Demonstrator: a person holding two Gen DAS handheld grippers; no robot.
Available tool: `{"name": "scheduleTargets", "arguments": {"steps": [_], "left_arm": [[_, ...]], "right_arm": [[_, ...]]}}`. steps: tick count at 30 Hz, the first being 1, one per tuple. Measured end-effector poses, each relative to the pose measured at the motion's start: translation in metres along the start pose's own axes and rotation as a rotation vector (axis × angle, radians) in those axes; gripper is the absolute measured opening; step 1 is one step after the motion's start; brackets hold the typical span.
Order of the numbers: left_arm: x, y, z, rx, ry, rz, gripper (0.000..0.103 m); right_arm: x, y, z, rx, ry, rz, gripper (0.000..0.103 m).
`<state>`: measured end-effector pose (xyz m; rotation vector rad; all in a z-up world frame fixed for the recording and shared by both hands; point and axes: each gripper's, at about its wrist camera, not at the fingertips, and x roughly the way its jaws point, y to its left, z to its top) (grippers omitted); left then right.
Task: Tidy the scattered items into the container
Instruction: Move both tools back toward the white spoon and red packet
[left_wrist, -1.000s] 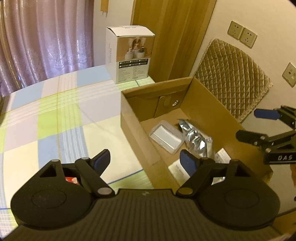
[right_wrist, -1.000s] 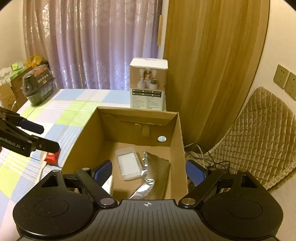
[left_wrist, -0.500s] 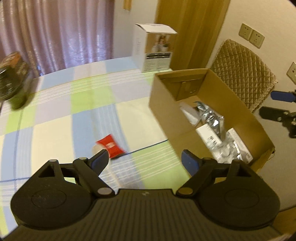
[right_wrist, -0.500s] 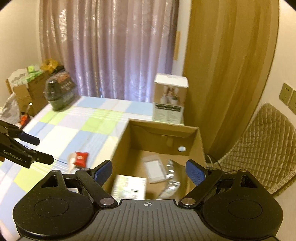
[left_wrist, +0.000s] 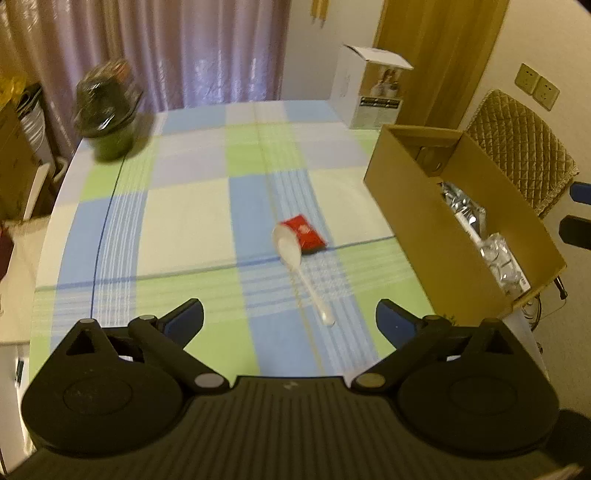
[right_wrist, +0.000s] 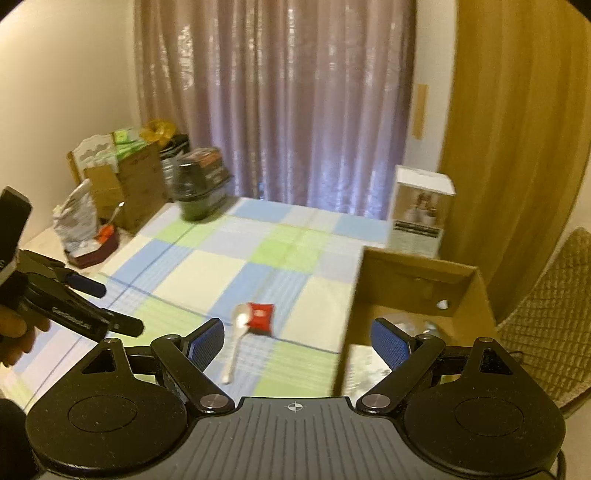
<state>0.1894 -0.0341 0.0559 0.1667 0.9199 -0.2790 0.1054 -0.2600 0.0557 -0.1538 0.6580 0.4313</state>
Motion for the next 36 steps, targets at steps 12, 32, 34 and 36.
{"name": "scheduleTargets", "arguments": {"steps": [12, 32, 34, 36], "left_arm": [[-0.013, 0.02, -0.053, -0.056, 0.048, 0.035, 0.102], [0.0, 0.03, -0.07, -0.091, 0.084, 0.037, 0.102], [0.003, 0.031, -0.069, -0.102, 0.08, 0.035, 0.102], [0.008, 0.032, -0.067, -0.115, 0.074, 0.029, 0.102]], "right_arm": [[0.013, 0.047, -0.029, 0.012, 0.067, 0.059, 0.092], [0.035, 0.055, -0.041, 0.03, 0.125, 0.068, 0.092], [0.041, 0.053, -0.038, 0.033, 0.124, 0.07, 0.092], [0.048, 0.051, -0.032, 0.04, 0.117, 0.072, 0.092]]}}
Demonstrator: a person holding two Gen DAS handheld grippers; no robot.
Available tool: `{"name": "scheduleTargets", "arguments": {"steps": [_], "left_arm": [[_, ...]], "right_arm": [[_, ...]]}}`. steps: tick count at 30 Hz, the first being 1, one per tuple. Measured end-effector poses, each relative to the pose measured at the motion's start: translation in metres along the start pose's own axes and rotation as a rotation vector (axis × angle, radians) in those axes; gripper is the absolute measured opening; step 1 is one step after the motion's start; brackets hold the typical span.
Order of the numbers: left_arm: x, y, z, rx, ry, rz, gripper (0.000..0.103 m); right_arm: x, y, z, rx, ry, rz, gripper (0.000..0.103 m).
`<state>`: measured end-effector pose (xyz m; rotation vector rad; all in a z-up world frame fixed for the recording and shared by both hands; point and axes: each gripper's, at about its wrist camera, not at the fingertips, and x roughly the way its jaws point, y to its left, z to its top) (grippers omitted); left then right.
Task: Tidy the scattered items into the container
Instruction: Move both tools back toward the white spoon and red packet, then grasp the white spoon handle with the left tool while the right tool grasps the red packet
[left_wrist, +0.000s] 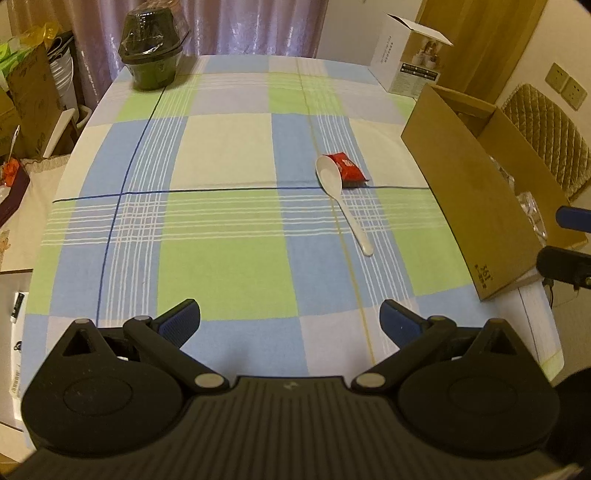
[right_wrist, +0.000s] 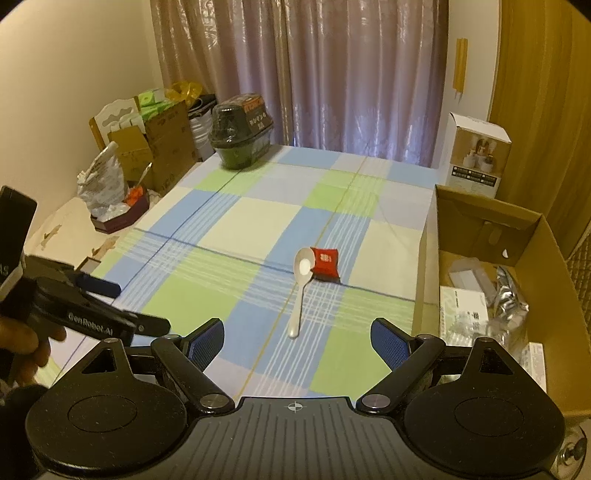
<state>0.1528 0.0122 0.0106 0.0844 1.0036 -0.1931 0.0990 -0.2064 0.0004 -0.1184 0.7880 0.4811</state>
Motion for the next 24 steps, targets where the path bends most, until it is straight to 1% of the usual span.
{"name": "scheduleTargets", "arguments": {"steps": [8, 12, 15, 18, 22, 24], "left_arm": [[0.027, -0.01, 0.018, -0.019, -0.018, -0.034, 0.101], [0.047, -0.016, 0.028, -0.054, -0.024, -0.061, 0.1], [0.067, -0.022, 0.036, -0.057, -0.015, -0.069, 0.094], [0.086, -0.028, 0.046, -0.056, -0.014, -0.074, 0.093], [0.113, -0.035, 0.059, -0.058, -0.006, -0.085, 0.086], [0.128, -0.042, 0.064, -0.049, 0.0, -0.086, 0.085]], "right_arm": [[0.036, -0.014, 0.033, 0.045, -0.009, 0.021, 0.092], [0.059, -0.029, 0.049, 0.072, -0.014, 0.028, 0.091], [0.077, -0.039, 0.06, 0.071, -0.009, 0.03, 0.091], [0.095, -0.05, 0.068, 0.058, -0.003, 0.027, 0.091], [0.117, -0.064, 0.076, 0.033, 0.002, 0.023, 0.091], [0.126, -0.07, 0.078, 0.034, 0.002, 0.021, 0.091]]}}
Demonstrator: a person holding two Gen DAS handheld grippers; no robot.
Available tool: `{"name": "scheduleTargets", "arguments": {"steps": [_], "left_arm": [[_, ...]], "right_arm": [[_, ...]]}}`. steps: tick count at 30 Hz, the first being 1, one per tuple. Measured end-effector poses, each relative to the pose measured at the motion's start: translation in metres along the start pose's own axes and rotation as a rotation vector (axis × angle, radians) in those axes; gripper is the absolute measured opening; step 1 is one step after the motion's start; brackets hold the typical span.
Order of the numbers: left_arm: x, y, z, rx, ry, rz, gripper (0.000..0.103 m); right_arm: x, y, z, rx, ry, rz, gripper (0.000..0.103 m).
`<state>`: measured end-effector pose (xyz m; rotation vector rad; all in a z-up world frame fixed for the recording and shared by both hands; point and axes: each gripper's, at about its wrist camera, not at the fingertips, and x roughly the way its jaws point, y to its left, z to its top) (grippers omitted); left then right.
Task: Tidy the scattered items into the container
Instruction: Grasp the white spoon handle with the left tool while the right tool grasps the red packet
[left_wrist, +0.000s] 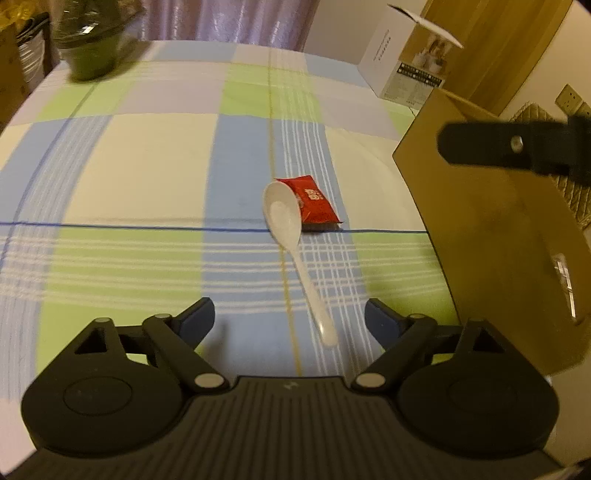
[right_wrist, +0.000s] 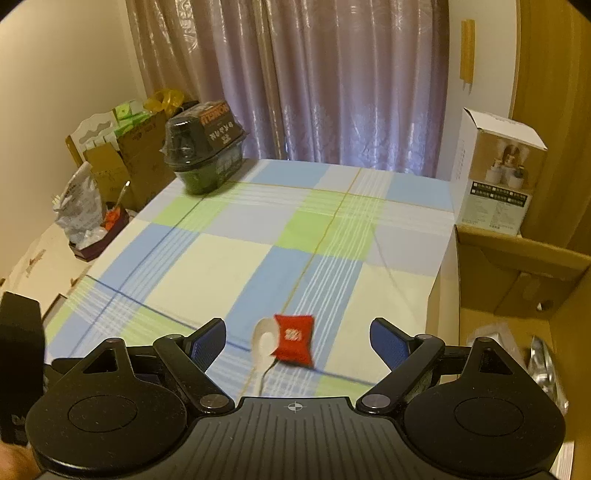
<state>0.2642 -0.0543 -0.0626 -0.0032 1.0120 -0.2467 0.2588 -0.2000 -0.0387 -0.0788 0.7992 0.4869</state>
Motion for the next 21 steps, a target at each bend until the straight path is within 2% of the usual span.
{"name": "scheduleTargets", "arguments": {"steps": [2, 6, 8, 9, 12, 14, 17, 19, 21], "left_arm": [[0.015, -0.006, 0.003, 0.015, 0.004, 0.006, 0.075], [0.043, -0.016, 0.008, 0.054, 0.017, 0.013, 0.063], [0.055, -0.019, 0.01, 0.082, 0.02, 0.023, 0.049], [0.059, -0.02, 0.01, 0.092, 0.022, 0.027, 0.045], [0.064, -0.021, 0.015, 0.14, 0.009, 0.035, 0.039], [0.065, -0.021, 0.017, 0.177, 0.012, 0.056, 0.021], [0.062, -0.013, 0.016, 0.22, 0.017, 0.074, 0.012], [0.057, -0.003, 0.013, 0.257, 0.008, 0.113, 0.007], [0.053, 0.011, 0.011, 0.258, 0.006, 0.135, 0.007]], "right_arm": [[0.007, -0.008, 0.002, 0.013, -0.002, 0.001, 0.091], [0.019, -0.016, 0.004, 0.019, 0.002, 0.001, 0.091], [0.025, -0.019, 0.005, 0.013, 0.004, -0.002, 0.091], [0.027, -0.02, 0.006, 0.012, 0.005, -0.002, 0.091], [0.034, -0.02, 0.006, 0.006, 0.011, -0.008, 0.091], [0.037, -0.019, 0.006, -0.002, 0.017, -0.005, 0.091], [0.042, -0.012, 0.006, -0.033, 0.025, -0.01, 0.091], [0.045, -0.006, 0.006, -0.055, 0.031, -0.019, 0.091], [0.051, 0.0, 0.004, -0.077, 0.045, -0.022, 0.091]]}}
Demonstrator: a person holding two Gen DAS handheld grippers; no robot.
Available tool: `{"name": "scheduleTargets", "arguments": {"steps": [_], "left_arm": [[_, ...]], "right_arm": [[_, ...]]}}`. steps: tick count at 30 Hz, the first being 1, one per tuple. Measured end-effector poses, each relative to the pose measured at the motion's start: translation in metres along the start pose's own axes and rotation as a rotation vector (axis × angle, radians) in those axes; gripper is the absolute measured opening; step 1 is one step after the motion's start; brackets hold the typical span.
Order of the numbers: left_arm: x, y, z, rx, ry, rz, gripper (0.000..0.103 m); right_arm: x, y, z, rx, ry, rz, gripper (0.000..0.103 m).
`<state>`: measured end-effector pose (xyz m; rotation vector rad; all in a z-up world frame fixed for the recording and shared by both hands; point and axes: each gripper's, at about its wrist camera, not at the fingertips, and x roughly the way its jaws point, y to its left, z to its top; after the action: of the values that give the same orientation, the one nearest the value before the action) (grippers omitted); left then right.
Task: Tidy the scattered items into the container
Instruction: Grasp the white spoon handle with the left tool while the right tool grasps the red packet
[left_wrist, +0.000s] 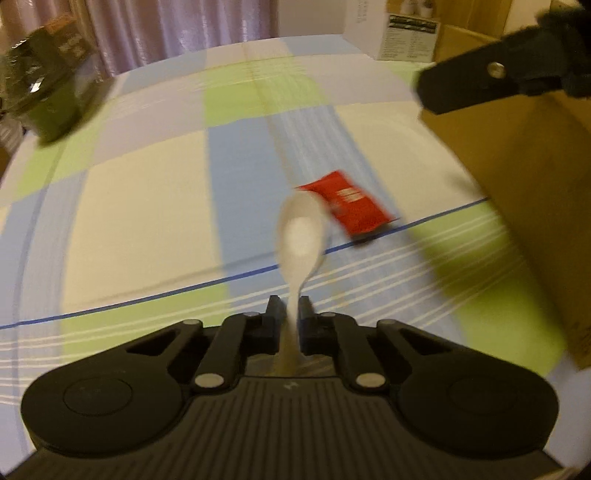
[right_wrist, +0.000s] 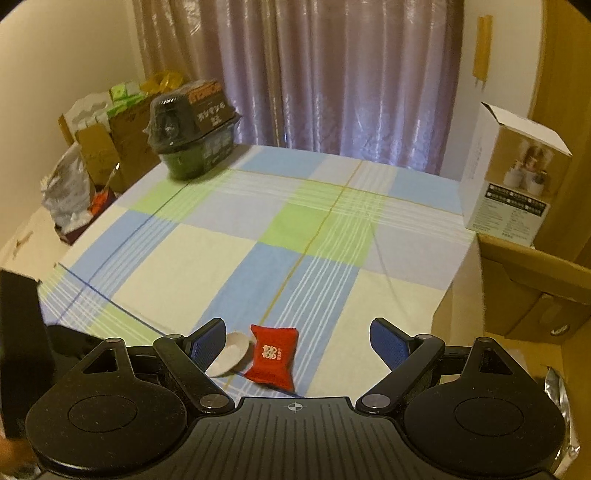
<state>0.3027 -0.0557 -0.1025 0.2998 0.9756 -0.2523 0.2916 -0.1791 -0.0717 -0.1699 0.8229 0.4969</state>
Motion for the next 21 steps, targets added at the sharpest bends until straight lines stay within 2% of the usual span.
{"name": "scheduleTargets", "arguments": {"steps": [7, 14, 15, 16, 19, 20, 21], "left_arm": [[-0.007, 0.033, -0.012, -0.064, -0.03, -0.025, 0.007], [-0.013, 0.054, -0.022, -0.116, -0.035, 0.006, 0.007], [-0.014, 0.057, -0.023, -0.12, -0.035, 0.0, 0.007], [-0.014, 0.058, -0.023, -0.123, -0.034, -0.007, 0.007], [-0.014, 0.062, -0.022, -0.13, -0.036, -0.021, 0.01], [-0.014, 0.063, -0.022, -0.137, -0.037, -0.027, 0.019], [-0.014, 0.065, -0.021, -0.14, -0.038, -0.034, 0.022]], "right_arm": [[0.036, 0.014, -0.007, -0.014, 0.091, -0.01, 0.091], [0.072, 0.019, -0.011, 0.005, 0.143, -0.011, 0.091], [0.077, 0.019, -0.012, 0.014, 0.151, -0.011, 0.084], [0.082, 0.019, -0.013, 0.022, 0.162, -0.003, 0.068], [0.092, 0.018, -0.018, 0.039, 0.18, -0.012, 0.067], [0.094, 0.017, -0.02, 0.048, 0.181, -0.013, 0.067], [0.096, 0.016, -0.022, 0.059, 0.18, -0.012, 0.067]]}}
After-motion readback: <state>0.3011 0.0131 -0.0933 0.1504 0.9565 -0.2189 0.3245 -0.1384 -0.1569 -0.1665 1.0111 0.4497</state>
